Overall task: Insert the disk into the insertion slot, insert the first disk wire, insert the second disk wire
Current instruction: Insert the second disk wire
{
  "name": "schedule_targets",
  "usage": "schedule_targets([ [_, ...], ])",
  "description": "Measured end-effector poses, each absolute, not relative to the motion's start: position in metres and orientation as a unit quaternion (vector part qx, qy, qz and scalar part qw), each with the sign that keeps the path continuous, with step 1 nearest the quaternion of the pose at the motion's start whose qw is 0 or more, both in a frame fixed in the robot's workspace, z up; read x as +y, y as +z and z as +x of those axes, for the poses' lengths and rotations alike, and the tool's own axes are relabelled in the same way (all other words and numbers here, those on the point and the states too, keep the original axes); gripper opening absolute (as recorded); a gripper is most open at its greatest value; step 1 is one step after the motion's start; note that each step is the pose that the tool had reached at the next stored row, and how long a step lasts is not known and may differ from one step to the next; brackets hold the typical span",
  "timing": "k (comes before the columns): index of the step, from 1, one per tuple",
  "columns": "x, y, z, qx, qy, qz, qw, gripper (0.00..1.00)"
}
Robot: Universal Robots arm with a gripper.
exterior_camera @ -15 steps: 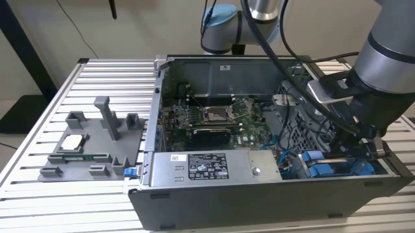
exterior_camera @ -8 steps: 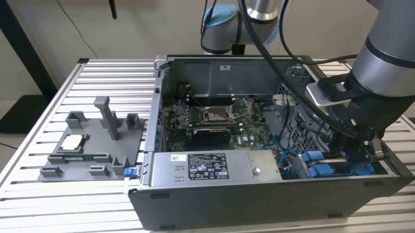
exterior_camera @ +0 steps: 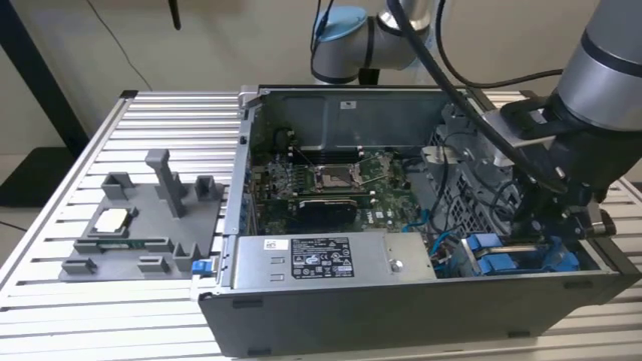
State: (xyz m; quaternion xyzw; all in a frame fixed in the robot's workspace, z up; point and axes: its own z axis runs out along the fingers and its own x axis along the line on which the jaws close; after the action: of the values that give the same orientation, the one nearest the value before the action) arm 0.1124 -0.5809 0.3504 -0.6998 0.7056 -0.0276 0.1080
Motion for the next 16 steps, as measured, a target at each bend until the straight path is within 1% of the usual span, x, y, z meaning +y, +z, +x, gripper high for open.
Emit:
schedule_targets([
  [4,-0.581,0.361,0.113,0.706,-0.025,-0.700,0.105,0.24],
  [6,-0.581,0.365,0.113,0.706,-0.022,-0.700,0.102,0.24],
  [16,-0.581,0.379,0.121,0.710,0.004,-0.700,0.076,0.24],
])
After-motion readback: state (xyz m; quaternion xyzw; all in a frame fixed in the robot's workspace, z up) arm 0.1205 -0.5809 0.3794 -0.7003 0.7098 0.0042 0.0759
